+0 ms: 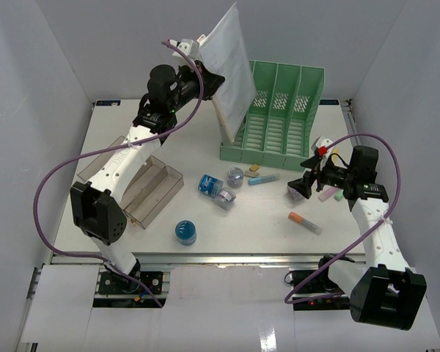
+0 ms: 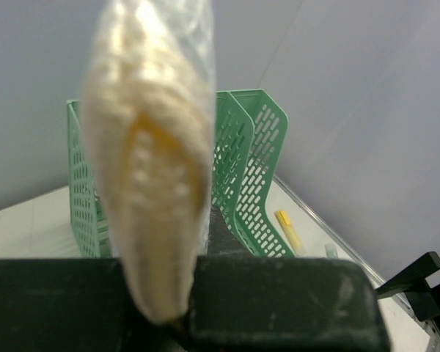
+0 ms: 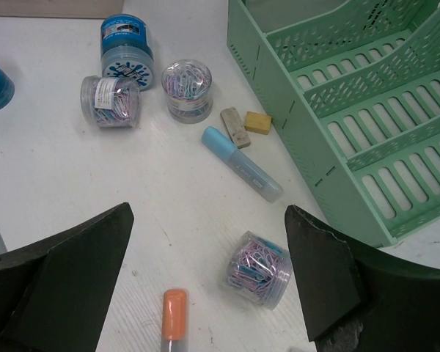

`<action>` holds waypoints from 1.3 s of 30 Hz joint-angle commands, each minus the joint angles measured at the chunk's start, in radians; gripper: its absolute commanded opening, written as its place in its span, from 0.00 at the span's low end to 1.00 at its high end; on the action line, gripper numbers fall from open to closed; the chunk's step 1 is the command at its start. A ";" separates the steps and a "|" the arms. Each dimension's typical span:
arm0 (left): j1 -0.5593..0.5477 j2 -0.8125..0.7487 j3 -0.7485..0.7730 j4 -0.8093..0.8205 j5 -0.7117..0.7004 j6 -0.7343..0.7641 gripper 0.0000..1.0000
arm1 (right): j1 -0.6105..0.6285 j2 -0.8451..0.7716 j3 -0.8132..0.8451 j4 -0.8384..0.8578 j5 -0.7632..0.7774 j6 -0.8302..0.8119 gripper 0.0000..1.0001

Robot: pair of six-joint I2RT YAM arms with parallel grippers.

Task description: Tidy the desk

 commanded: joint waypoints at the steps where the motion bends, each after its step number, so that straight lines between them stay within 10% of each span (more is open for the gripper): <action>1: -0.001 -0.046 0.056 0.070 -0.038 0.028 0.00 | -0.004 -0.003 -0.008 0.031 -0.038 -0.002 0.90; 39: -0.190 0.245 0.134 0.165 -0.206 0.243 0.00 | -0.005 -0.004 -0.023 0.049 -0.036 0.017 0.90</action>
